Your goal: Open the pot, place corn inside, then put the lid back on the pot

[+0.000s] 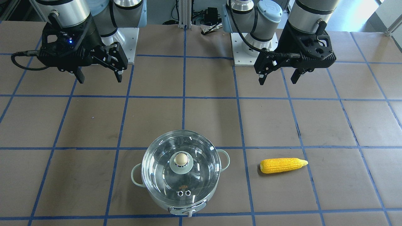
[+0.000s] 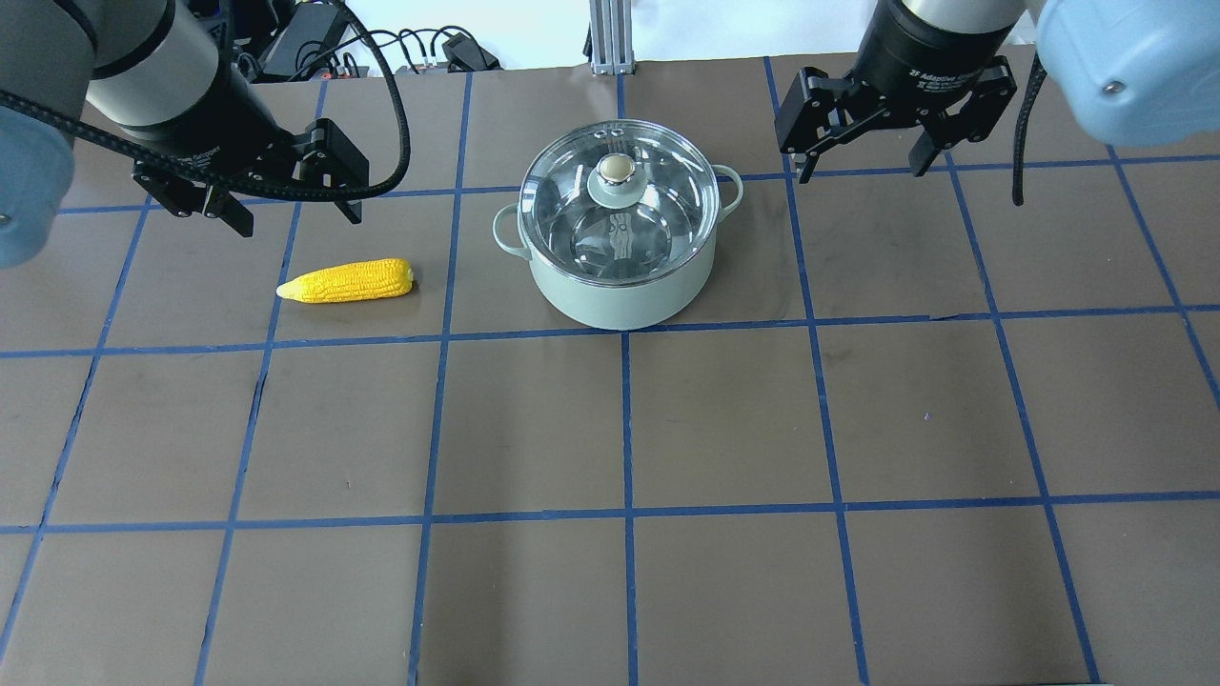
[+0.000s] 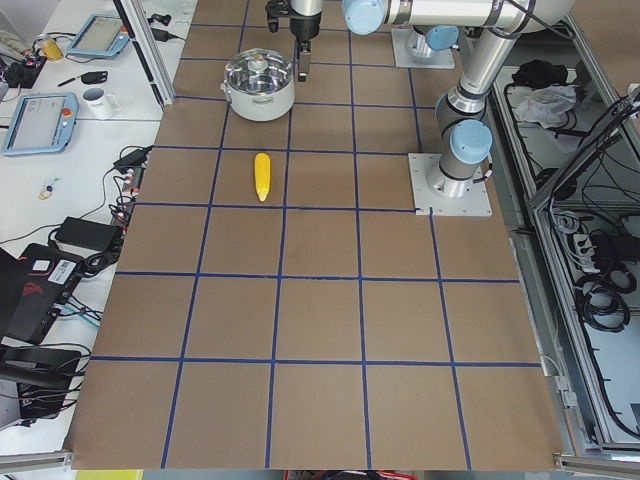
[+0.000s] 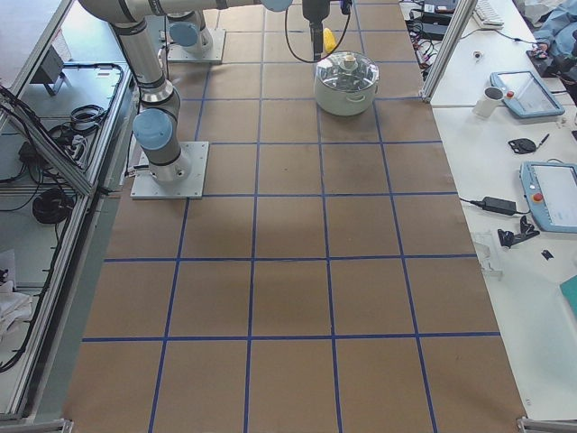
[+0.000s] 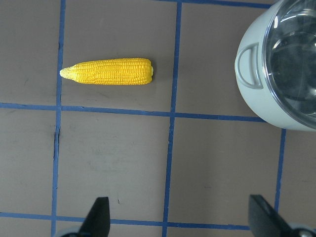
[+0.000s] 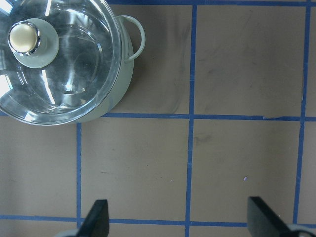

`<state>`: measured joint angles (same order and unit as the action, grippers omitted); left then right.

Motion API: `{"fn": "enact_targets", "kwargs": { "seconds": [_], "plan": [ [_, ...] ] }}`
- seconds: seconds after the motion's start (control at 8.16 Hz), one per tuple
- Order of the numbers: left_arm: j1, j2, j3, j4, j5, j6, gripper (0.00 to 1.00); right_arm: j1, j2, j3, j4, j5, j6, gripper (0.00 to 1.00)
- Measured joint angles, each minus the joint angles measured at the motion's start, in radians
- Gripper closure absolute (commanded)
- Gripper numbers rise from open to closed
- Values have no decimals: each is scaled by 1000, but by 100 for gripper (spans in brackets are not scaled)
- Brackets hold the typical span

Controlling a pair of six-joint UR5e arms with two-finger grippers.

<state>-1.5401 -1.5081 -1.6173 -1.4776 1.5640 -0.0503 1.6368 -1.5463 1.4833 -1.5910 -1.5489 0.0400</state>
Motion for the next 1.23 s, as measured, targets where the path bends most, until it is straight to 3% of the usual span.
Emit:
{"fn": "enact_targets", "kwargs": {
  "seconds": [0.49, 1.23],
  "plan": [
    [3, -6, -2, 1, 0, 58, 0, 0, 0, 0, -1, -1, 0, 0],
    [134, -65, 5, 52, 9, 645, 0, 0, 0, 0, -1, 0, -1, 0]
  ]
}}
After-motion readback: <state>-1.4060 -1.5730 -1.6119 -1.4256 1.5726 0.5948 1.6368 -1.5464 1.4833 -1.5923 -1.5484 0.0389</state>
